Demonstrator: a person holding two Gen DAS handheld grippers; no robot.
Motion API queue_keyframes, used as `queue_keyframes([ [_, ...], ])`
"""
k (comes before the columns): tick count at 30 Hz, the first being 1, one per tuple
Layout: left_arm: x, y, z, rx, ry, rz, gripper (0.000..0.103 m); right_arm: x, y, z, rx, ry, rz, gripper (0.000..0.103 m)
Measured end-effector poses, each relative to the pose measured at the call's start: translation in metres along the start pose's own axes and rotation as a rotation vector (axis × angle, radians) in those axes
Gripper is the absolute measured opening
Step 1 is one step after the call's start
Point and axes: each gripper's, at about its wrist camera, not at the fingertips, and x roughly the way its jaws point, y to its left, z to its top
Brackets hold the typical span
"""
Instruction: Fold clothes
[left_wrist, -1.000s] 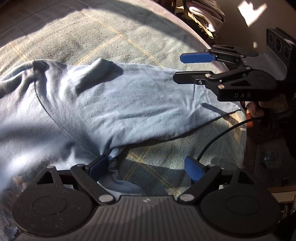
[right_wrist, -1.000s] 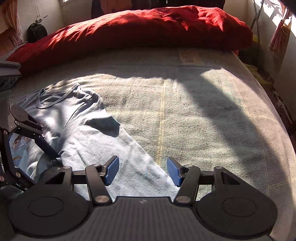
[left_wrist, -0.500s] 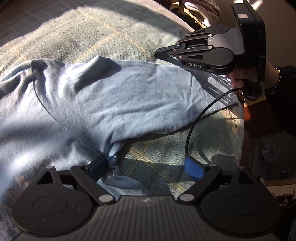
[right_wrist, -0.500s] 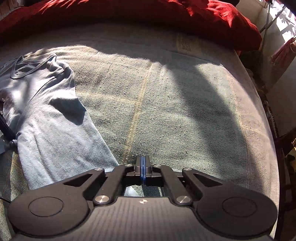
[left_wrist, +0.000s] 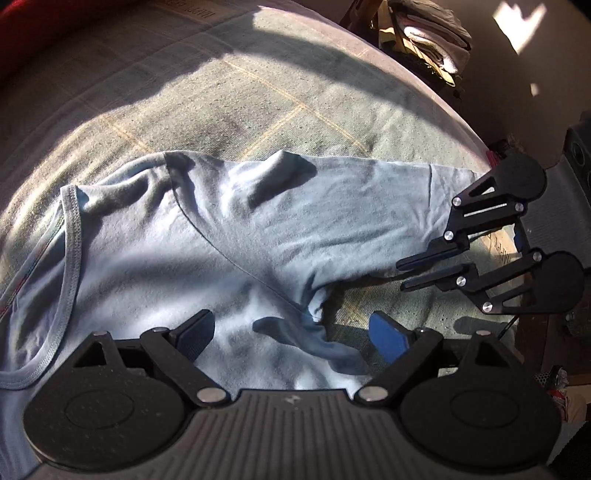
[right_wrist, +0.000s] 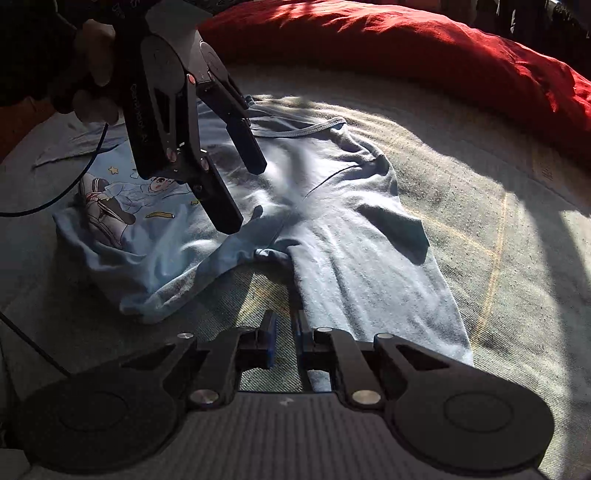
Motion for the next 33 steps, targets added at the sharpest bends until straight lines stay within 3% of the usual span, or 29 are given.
queue_keyframes([
  [5,0.000,-0.001,-0.004,-0.041,-0.035,-0.017,0.090,0.016,0.015,0.011,-0.109,-0.031,-0.071,0.012],
  [15,0.003,0.003,-0.016,-0.079,-0.041,-0.048,0.090,0.031,-0.008,0.015,-0.122,0.030,-0.093,0.013],
  [24,0.004,0.008,-0.017,-0.104,-0.050,-0.056,0.090,0.042,0.014,0.017,-0.315,0.051,-0.174,0.018],
  [28,0.006,0.007,-0.018,-0.105,-0.049,-0.060,0.090,0.048,0.027,0.017,-0.424,0.067,-0.228,0.011],
  [30,0.004,0.007,-0.019,-0.105,-0.049,-0.060,0.090,0.045,0.034,0.018,-0.443,0.082,-0.228,0.005],
  [33,0.001,0.009,-0.021,-0.113,-0.052,-0.061,0.090,0.033,0.027,0.026,-0.318,0.075,-0.112,0.004],
])
